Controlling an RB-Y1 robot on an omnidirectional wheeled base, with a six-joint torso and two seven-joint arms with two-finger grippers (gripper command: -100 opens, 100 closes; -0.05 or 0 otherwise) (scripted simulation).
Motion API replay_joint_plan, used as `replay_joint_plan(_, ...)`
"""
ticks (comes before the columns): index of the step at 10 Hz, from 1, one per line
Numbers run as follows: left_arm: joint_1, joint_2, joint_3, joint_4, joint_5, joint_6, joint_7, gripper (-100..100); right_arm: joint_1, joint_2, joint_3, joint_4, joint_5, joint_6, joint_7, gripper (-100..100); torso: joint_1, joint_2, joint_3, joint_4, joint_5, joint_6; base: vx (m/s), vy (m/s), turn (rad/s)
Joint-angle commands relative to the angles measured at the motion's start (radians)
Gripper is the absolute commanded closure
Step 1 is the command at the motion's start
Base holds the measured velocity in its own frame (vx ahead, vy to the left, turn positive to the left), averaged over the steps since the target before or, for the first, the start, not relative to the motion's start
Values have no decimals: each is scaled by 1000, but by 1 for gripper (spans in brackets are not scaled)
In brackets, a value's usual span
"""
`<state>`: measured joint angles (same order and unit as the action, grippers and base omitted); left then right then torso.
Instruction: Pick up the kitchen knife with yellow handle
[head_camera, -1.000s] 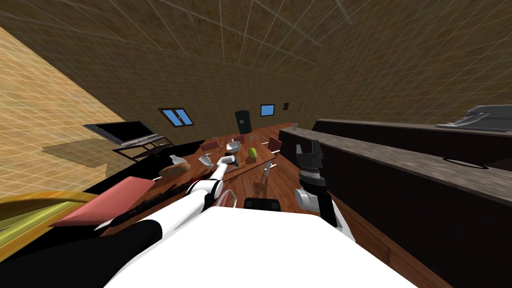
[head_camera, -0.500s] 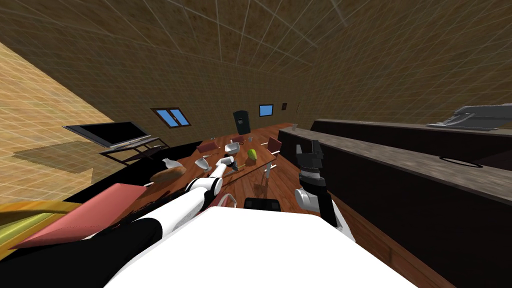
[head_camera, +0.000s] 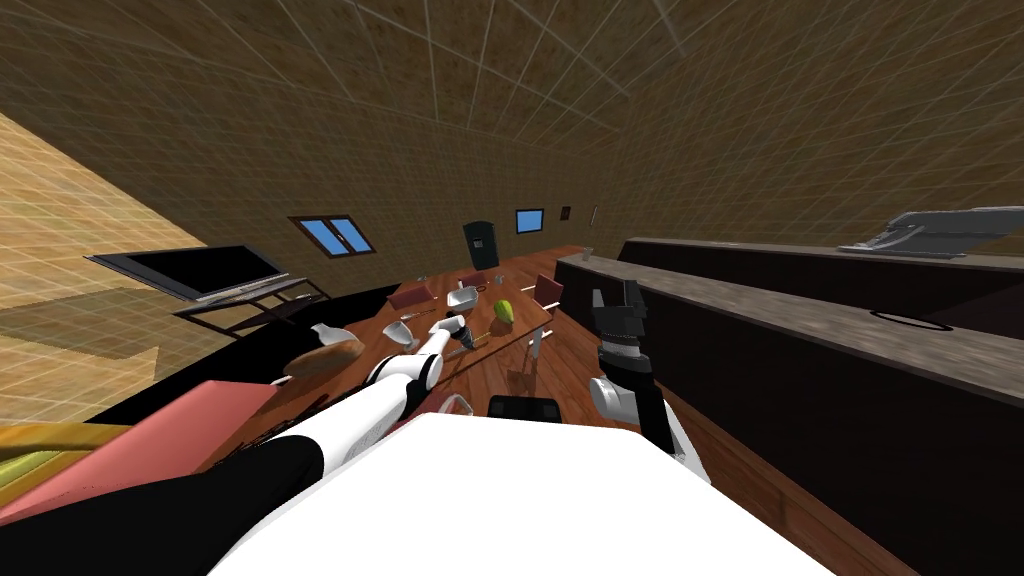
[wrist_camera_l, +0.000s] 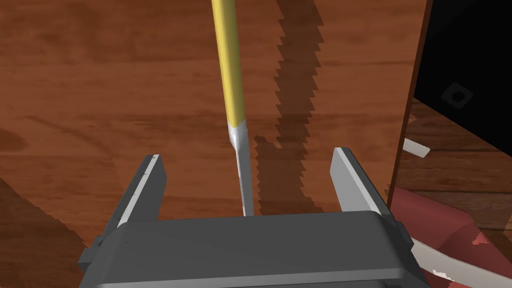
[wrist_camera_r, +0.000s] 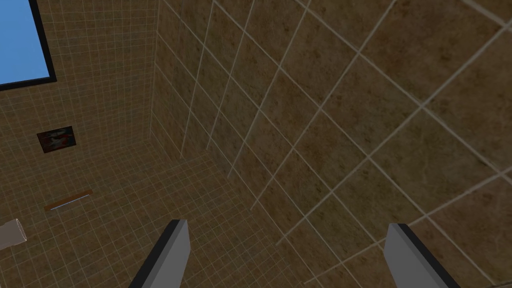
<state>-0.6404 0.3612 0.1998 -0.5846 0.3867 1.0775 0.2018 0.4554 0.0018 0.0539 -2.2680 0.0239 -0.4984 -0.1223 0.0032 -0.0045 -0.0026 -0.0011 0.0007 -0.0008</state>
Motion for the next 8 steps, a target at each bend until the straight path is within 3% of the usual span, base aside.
replay_joint_plan(1, -5, 7, 4, 40, 9, 39, 14, -100, 0, 0, 0, 0, 0, 0, 0, 0, 0, 0, 0, 0, 0, 0, 102, 59, -66)
replay_joint_plan(4, -2, 21, 11, 85, 24, 77, 21, -100, 0, 0, 0, 0, 0, 0, 0, 0, 1, -1, -1, 0, 0, 0, 77, 57, -52)
replay_joint_plan(5, -16, 27, 13, 101, 26, 63, 9, -100, 0, 0, 0, 0, 0, 0, 0, 0, 0, 0, 0, 0, 0, 0, 22, 19, -6)
replay_joint_plan(6, -16, 28, 13, 102, 26, 66, 9, 0, 0, 0, 0, 0, 0, 0, 0, 0, -2, 2, 1, 0, 0, 0, 0, 0, 0)
replay_joint_plan(7, -13, 25, 19, 117, 21, 44, 34, -100, 0, 0, 0, 0, 0, 0, 0, 0, -3, 4, 2, 1, -1, 0, -23, 35, -239)
replay_joint_plan(8, -10, 22, 25, 132, 16, 22, 60, -100, 0, 0, 0, 0, 0, 0, 0, 0, -2, 5, 3, 1, 0, 1, -68, 97, -370)
